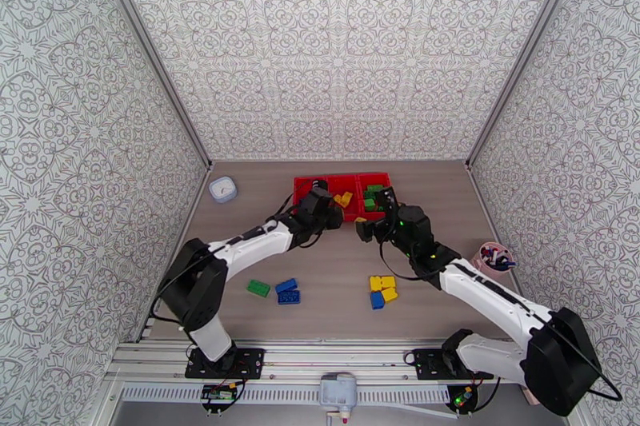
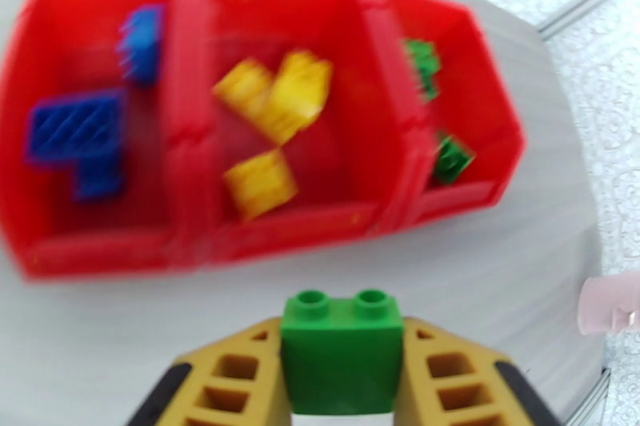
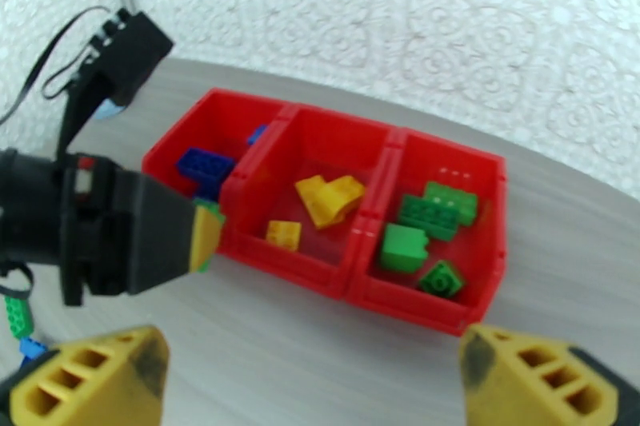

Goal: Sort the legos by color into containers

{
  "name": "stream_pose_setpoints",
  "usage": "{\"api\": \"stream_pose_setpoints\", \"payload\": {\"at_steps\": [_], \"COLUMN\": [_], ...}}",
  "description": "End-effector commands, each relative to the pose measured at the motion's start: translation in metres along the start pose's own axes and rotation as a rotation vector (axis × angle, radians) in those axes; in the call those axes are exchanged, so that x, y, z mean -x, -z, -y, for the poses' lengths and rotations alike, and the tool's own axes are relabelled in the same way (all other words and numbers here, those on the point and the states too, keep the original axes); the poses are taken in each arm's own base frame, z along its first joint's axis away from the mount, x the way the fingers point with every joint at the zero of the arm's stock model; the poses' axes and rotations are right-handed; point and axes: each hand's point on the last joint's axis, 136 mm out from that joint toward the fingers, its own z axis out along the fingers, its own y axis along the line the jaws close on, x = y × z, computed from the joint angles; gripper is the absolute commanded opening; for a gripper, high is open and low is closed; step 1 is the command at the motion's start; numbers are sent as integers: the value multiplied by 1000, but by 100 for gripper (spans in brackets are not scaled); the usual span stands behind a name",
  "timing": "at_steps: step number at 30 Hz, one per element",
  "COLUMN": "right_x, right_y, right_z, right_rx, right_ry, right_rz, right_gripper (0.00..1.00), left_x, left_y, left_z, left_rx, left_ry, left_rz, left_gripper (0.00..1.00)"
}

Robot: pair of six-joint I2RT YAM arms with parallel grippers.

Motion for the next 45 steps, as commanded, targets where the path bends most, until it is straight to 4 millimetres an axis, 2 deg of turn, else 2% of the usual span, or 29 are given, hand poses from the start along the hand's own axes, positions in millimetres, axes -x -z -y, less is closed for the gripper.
{"api": "stream_pose_setpoints", "payload": {"at_steps": [1, 7, 10, 11, 14, 17, 20, 21, 23, 24, 25, 26, 28, 32, 36, 41, 45], "right_x": [-10, -16, -20, -21, -24, -25, -26, -26, -27, -27, -27, -28, -27, -31, -44, -67, -89], "right_y": [12, 26, 31, 32, 32, 32, 33, 34, 34, 35, 35, 35, 34, 35, 37, 39, 42], "right_z": [23, 35, 37, 37, 39, 38, 38, 38, 38, 38, 38, 38, 38, 40, 44, 43, 42], "right_rx": [-95, -129, -136, -137, -142, -134, -133, -132, -133, -133, -133, -134, -135, -155, -193, -204, -218], "right_ry": [-37, -50, -52, -53, -59, -64, -65, -64, -66, -71, -78, -83, -103, -170, -228, -255, -256], "right_rz": [-15, -20, -29, -30, -32, -33, -36, -38, -43, -44, -46, -48, -47, -79, -162, -277, -393], "right_gripper": [100, 100, 100, 100, 100, 100, 100, 100, 100, 100, 100, 100, 100, 100, 100, 100, 100], "left_x": [19, 33, 41, 36, 43, 51, 62, 63, 68, 69, 74, 66, 64, 61, 43, 7, -27], "left_y": [-22, -71, -87, -100, -119, -127, -123, -121, -114, -110, -102, -100, -88, -53, -19, 29, 62], "left_z": [29, 50, 56, 51, 47, 46, 53, 55, 57, 58, 64, 59, 59, 65, 63, 67, 62], "left_rx": [-95, -111, -116, -104, -78, -74, -89, -93, -99, -103, -121, -115, -125, -157, -187, -249, -280], "left_ry": [-49, -62, -66, -74, -79, -91, -117, -126, -137, -141, -147, -150, -162, -197, -252, -387, -526], "left_rz": [6, -6, -3, -13, -26, -25, -1, 0, 5, 7, 18, 1, 2, 31, 46, 53, 48], "left_gripper": [21, 21, 21, 22, 22, 22, 26, 31, 49, 54, 57, 60, 65, 72, 80, 92, 100]}}
